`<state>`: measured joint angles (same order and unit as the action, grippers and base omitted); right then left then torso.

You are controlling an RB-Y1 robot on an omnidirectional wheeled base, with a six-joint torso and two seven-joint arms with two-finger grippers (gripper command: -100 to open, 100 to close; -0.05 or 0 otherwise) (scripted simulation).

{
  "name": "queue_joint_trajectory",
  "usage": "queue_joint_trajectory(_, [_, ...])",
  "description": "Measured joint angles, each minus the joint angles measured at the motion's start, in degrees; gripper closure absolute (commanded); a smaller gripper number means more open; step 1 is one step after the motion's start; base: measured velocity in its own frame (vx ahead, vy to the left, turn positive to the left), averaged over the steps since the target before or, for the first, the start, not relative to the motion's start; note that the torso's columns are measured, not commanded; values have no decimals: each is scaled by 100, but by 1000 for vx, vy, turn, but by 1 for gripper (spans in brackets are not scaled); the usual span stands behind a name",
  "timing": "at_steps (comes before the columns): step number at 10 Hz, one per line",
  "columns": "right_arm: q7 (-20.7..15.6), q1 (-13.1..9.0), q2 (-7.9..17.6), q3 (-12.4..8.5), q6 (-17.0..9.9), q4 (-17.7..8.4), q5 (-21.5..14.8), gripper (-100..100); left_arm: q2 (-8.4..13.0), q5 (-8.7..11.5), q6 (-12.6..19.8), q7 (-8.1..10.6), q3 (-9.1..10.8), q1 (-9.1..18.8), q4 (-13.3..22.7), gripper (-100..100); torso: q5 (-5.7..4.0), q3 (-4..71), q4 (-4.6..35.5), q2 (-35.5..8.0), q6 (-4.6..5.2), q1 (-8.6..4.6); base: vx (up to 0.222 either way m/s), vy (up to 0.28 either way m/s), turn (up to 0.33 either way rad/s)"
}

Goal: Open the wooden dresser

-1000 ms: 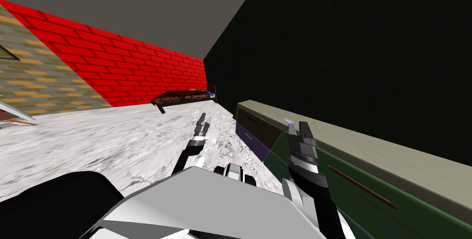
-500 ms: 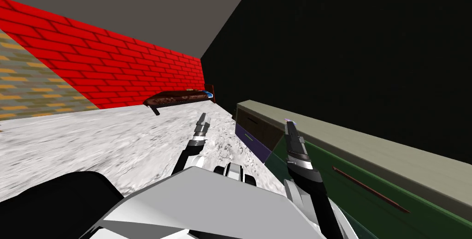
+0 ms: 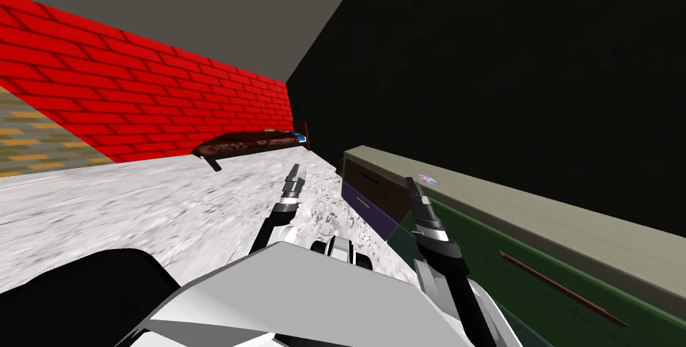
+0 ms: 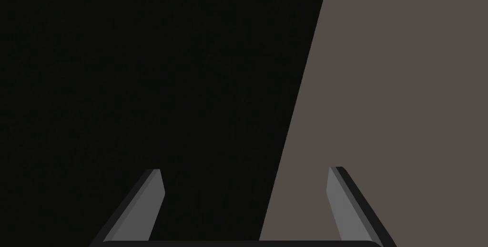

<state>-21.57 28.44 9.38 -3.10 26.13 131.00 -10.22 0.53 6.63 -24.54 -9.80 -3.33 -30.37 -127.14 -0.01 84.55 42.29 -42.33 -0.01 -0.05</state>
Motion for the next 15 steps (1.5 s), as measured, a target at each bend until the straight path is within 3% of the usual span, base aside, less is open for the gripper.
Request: queue_joint_trajectory(15, [-2288,-428,328,-216,-253,-1027,-1261,-100,0,0,0,0,0,0,0,0,1,-1,0,2,3,8,80,81,-86])
